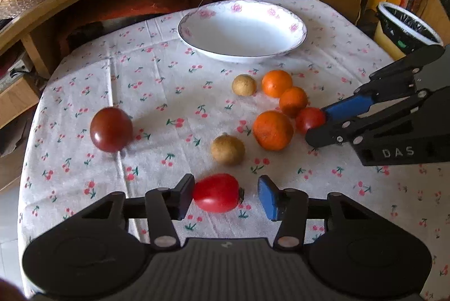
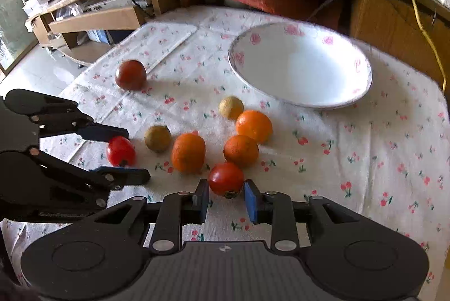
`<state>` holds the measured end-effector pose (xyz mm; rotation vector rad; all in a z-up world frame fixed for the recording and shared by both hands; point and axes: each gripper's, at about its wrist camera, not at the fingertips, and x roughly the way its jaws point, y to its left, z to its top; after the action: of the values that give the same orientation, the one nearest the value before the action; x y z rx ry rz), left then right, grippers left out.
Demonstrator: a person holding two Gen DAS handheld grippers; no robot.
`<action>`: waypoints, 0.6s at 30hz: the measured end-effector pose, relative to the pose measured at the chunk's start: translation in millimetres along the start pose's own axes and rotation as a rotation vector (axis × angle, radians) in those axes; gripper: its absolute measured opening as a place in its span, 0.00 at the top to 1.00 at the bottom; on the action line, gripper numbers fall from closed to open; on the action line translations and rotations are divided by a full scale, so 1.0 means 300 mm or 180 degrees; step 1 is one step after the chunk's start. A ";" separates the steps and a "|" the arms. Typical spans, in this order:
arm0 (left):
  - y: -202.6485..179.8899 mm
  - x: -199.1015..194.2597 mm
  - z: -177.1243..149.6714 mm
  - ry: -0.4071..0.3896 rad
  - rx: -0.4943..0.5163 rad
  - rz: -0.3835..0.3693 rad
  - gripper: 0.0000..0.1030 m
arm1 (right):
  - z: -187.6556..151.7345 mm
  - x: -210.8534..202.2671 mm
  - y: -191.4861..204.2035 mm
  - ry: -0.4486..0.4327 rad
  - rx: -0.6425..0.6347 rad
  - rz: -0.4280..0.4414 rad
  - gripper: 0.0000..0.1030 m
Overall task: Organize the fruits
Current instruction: 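Grasp a red tomato with the left gripper while the right grasps another red tomato, then carry both tomatoes over the white bowl and open both grippers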
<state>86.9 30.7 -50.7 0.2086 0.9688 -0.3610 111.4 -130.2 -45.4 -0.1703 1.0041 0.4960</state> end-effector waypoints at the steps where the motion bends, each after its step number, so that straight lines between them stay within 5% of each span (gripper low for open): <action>1: 0.000 -0.001 -0.001 0.0002 -0.0019 0.0002 0.45 | -0.002 0.005 -0.001 0.0010 0.0011 0.0008 0.75; 18: -0.036 -0.033 0.002 -0.0001 -0.0152 0.0094 0.58 | -0.010 -0.036 0.003 -0.0059 0.0026 -0.0054 0.81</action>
<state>78.3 22.6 -42.3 0.1794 0.9720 -0.3104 103.9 -133.9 -38.0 -0.1666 0.9858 0.4771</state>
